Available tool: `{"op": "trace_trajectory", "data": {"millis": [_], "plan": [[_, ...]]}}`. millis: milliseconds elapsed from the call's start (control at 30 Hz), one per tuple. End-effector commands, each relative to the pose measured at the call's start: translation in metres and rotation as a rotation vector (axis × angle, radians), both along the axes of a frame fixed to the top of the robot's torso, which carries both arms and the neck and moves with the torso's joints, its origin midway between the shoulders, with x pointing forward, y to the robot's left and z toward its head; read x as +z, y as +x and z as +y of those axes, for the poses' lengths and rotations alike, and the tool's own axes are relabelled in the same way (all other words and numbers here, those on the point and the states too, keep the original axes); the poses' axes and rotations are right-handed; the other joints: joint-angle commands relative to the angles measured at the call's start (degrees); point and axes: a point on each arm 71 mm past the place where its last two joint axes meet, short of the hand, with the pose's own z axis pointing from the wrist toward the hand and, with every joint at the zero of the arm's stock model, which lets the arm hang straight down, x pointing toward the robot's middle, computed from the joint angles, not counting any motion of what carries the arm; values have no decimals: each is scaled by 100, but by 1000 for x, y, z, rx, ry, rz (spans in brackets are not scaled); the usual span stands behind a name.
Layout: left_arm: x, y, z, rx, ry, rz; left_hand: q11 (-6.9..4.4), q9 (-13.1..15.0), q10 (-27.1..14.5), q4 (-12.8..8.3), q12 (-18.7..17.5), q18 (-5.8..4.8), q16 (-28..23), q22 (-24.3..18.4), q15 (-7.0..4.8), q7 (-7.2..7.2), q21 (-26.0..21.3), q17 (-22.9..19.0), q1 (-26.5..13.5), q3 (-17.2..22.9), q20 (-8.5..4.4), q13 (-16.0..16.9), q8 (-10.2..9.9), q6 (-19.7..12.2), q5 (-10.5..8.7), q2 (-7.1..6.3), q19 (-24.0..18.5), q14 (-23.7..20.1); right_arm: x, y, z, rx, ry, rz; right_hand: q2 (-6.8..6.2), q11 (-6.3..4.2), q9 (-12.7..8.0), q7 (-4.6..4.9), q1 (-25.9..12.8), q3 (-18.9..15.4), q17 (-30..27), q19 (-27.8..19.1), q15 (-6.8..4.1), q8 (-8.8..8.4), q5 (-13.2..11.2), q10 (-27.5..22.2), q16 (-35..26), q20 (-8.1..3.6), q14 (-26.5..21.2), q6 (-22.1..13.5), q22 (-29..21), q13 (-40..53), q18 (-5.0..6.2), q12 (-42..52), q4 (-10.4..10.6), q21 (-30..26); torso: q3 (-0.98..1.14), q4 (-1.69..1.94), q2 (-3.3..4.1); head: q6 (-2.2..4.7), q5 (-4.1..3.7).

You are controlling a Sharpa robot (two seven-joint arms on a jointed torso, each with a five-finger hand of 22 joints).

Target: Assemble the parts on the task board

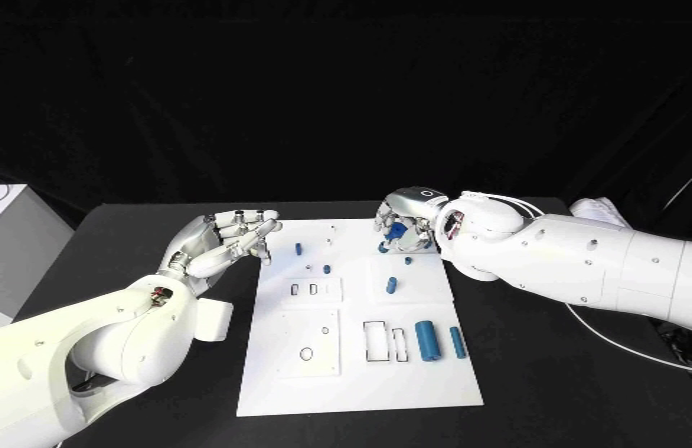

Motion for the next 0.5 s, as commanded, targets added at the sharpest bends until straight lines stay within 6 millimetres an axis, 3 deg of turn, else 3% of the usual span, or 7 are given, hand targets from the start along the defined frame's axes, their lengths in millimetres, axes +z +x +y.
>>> {"op": "trace_trajectory", "data": {"millis": [33, 267, 500], "plan": [[4, -2, -4, -38, -9, -6, -13, 10, -33, 8, 4, 30, 39, 30, -5, 2, 50, 11, -11, 32, 9, 8, -26, -29, -31, -66, -52, -11, -4, 1, 0, -17, -127, -3, -68, 4, 24, 21, 5, -40, 69, 25, 43, -22, 5, -67, 80, 32, 246, 1, 111, 2, -111, -28, 30, 89, -7, 27, 61, -1, -19], [6, -2, -4, -42, -10, -7, -11, 13, -62, 9, -7, 30, 72, 63, -3, 1, 101, 14, -20, 36, 11, 5, -34, -43, -31, -71, -72, -15, -4, 2, -1, -35, -155, -16, -53, 15, 67, 16, 34, -185, 141, -9, 50, -24, 24, -248, 182, 66, 230, -9, 173, 3, -107, -28, 60, 146, -12, 57, 112, -9, -45], [7, -1, -3, -41, -9, -7, -9, 15, -75, 10, -11, 30, 85, 76, -1, 2, 121, 15, -24, 38, 12, 4, -37, -47, -31, -71, -81, -16, -4, 3, 1, -36, -163, -23, -31, 1, 83, -3, 53, -222, 182, 9, 40, -19, 35, -231, 224, 72, 232, 0, 261, 23, -117, -9, 70, 211, -11, 64, 144, 17, -52]]}}
